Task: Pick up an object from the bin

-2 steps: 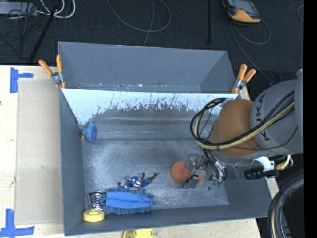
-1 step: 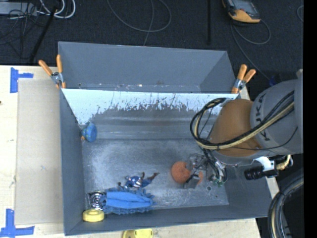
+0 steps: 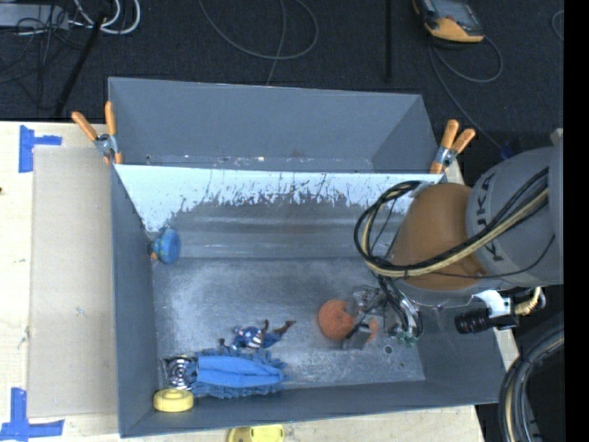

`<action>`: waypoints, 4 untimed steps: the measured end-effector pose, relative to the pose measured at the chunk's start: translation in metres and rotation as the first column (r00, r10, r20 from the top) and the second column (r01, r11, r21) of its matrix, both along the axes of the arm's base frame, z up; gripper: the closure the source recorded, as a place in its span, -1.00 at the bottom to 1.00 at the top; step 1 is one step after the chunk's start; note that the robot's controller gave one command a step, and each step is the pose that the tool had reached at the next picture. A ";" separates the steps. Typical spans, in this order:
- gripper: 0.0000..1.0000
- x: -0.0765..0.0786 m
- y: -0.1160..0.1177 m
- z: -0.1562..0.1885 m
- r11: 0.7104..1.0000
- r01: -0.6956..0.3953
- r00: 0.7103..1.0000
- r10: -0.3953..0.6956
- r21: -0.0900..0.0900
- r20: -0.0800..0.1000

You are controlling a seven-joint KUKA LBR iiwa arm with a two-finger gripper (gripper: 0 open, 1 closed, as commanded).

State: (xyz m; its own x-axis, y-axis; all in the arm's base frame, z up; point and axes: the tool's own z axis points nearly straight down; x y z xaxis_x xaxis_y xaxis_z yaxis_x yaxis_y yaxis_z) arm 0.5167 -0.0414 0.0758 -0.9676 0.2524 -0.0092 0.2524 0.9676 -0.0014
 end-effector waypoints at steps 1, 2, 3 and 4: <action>1.00 -0.002 0.000 0.009 1.000 0.000 1.000 0.000 0.002 -0.008; 1.00 -0.003 0.001 0.029 1.000 -0.001 1.000 0.001 0.004 -0.013; 1.00 -0.001 0.000 0.041 1.000 -0.001 1.000 0.001 0.003 -0.005; 1.00 -0.001 0.000 0.047 1.000 -0.002 1.000 0.002 0.003 -0.006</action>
Offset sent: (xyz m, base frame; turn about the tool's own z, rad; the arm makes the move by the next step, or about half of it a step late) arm 0.0001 -0.0001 0.0514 0.0000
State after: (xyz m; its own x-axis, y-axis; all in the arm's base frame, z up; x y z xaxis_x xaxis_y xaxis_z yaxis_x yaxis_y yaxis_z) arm 0.5155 -0.0410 0.1229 -0.9681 0.2507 -0.0024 0.2507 0.9681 0.0003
